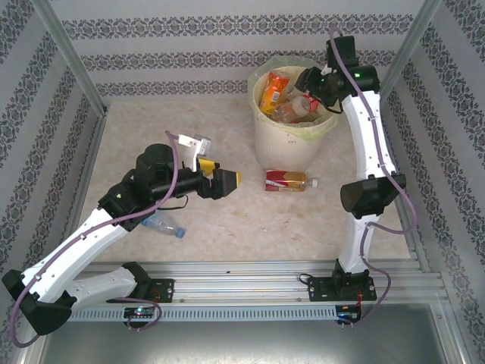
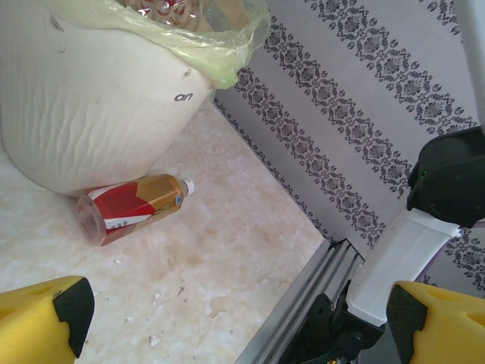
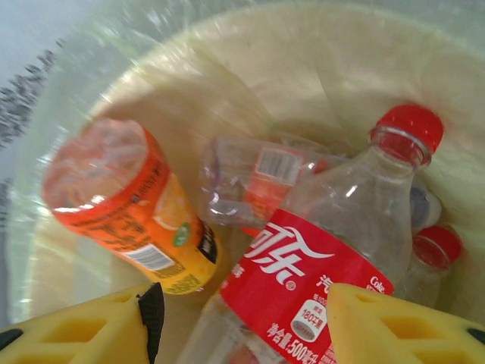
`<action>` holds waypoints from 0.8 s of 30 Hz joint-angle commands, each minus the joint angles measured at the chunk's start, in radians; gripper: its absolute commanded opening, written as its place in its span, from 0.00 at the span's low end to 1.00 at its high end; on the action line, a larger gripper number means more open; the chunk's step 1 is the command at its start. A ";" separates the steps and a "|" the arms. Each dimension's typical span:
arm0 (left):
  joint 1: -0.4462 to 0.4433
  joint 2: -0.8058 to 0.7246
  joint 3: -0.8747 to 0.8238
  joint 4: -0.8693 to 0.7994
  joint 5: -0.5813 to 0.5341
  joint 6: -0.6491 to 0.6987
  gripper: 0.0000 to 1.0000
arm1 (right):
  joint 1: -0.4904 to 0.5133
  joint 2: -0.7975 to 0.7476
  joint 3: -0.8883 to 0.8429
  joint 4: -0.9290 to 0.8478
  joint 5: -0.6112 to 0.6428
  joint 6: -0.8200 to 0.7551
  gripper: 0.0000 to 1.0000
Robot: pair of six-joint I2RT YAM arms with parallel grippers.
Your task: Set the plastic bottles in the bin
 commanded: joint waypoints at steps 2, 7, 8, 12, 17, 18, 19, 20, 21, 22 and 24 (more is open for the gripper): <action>-0.018 -0.008 0.028 0.009 0.001 -0.003 1.00 | 0.033 0.019 0.003 -0.095 0.129 -0.072 0.60; -0.018 -0.005 0.032 0.003 0.002 0.002 1.00 | 0.048 0.028 0.048 -0.144 0.226 -0.103 0.60; -0.018 -0.005 0.031 0.003 0.003 0.002 1.00 | 0.048 0.032 0.069 -0.157 0.216 -0.100 0.60; -0.018 -0.011 0.026 0.009 0.001 -0.001 1.00 | 0.045 0.018 0.105 -0.146 0.124 -0.105 0.58; -0.017 -0.011 0.021 0.005 0.003 -0.003 1.00 | 0.037 0.038 0.110 -0.080 -0.008 -0.138 0.61; -0.017 -0.012 0.019 0.002 0.003 -0.003 1.00 | 0.036 0.046 0.117 -0.084 -0.038 -0.143 0.61; -0.017 -0.016 0.018 0.000 0.002 -0.004 1.00 | 0.038 0.051 0.116 -0.089 -0.065 -0.149 0.61; -0.017 -0.022 0.014 0.000 -0.002 -0.005 1.00 | 0.042 0.048 0.107 -0.088 -0.099 -0.160 0.61; -0.017 -0.026 0.013 -0.002 -0.006 -0.006 1.00 | 0.049 0.036 0.086 -0.075 -0.123 -0.175 0.61; -0.018 -0.030 0.010 -0.003 -0.010 -0.006 1.00 | 0.062 0.016 0.048 -0.048 -0.126 -0.191 0.62; -0.018 -0.032 0.006 0.000 -0.012 -0.006 1.00 | 0.073 -0.016 -0.028 -0.014 -0.113 -0.206 0.64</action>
